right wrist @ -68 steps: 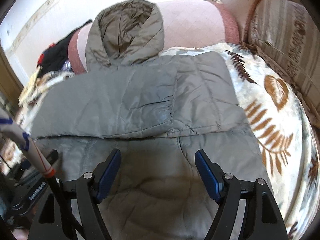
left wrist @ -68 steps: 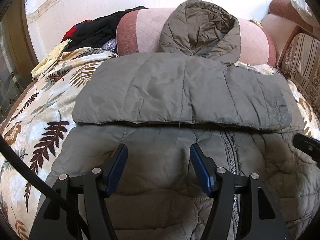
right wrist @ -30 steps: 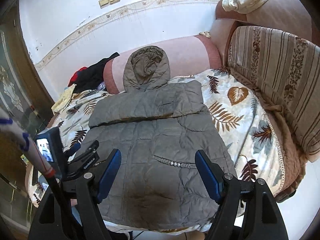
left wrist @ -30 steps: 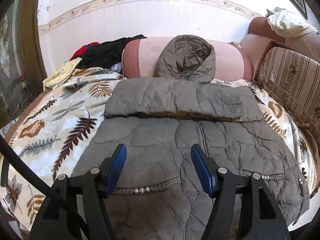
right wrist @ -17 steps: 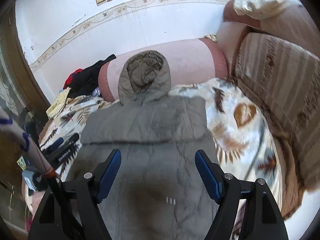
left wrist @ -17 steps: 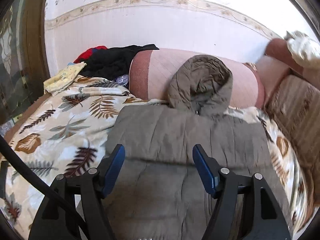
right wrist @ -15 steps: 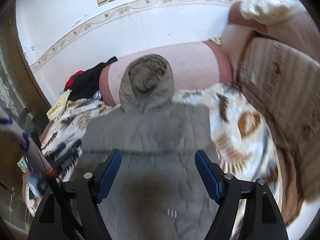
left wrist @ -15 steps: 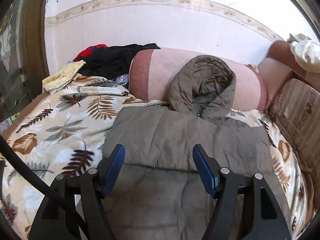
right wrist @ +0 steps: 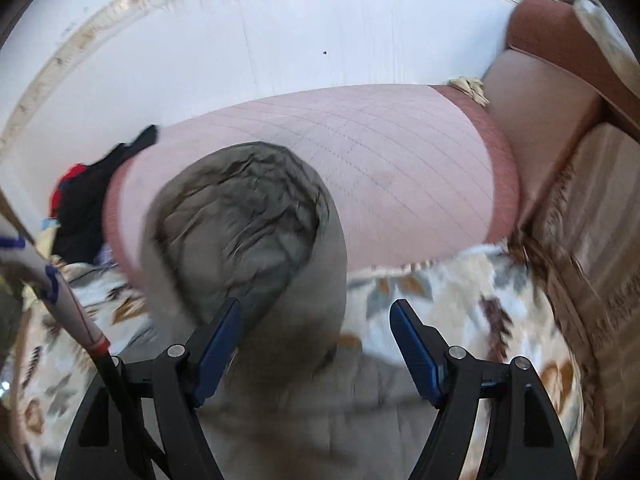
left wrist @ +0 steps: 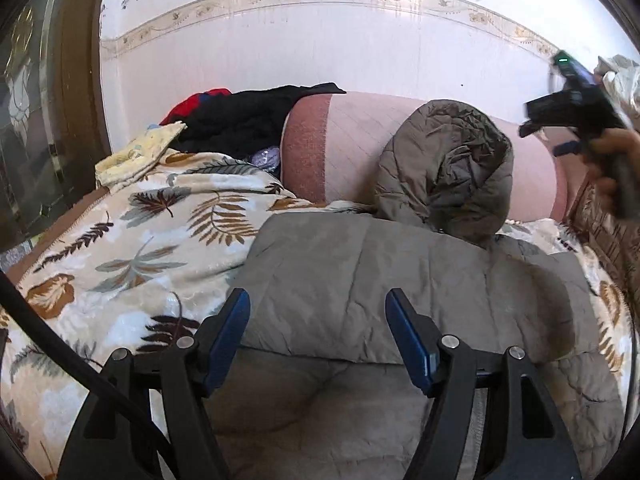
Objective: Fold large clothes
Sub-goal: 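Grasp the hood and collar with both tools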
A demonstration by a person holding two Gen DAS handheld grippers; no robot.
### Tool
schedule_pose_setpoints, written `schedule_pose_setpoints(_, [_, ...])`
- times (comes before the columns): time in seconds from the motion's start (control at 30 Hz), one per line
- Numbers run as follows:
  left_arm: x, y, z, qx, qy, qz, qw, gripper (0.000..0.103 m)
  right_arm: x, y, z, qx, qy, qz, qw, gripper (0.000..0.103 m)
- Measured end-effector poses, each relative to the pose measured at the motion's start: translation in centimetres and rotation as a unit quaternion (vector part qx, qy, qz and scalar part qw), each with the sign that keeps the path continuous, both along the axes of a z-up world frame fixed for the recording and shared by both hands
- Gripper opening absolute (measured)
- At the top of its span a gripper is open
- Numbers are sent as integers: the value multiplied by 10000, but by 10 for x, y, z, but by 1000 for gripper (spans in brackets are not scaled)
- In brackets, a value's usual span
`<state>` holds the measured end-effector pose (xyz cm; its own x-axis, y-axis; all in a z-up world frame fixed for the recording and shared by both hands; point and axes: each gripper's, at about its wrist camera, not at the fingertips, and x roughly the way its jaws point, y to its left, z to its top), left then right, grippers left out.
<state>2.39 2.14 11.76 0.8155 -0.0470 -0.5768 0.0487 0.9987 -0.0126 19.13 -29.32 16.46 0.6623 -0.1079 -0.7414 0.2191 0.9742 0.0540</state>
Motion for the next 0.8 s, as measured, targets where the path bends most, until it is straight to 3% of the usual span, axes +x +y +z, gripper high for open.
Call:
schedule_pose_setpoints(0.13, [10,3,-9,-148,212,-8,9997,69,39,-8,-20,-215,72,-173,9996,80])
schedule_pose_setpoints(0.27, [16,0,-18,16,269,41,9996,69,69,-12,-42,-437,298,-325,9981,78])
schedule_pose_setpoints(0.37, [20,-2,-23,71,319,64,9994,69,83,-11,-55,-561,533,-316,9965,41])
schedule_pose_setpoints(0.4, [20,-3,-24,100,330,69,9994,69,84,-11,-59,-525,576,-280,9966,21])
schedule_pose_setpoints(0.5, [23,-4,-27,151,356,61,9992,69,74,-14,-57,-436,411,-294,9978,11])
schedule_pose_setpoints(0.6, [24,-6,-28,160,366,52,9992,69,51,-9,-40,-393,151,-134,9990,9])
schedule_pose_setpoints(0.8, [17,-7,-23,62,363,-78,9993,69,-40,8,4,-278,-475,337,9979,8])
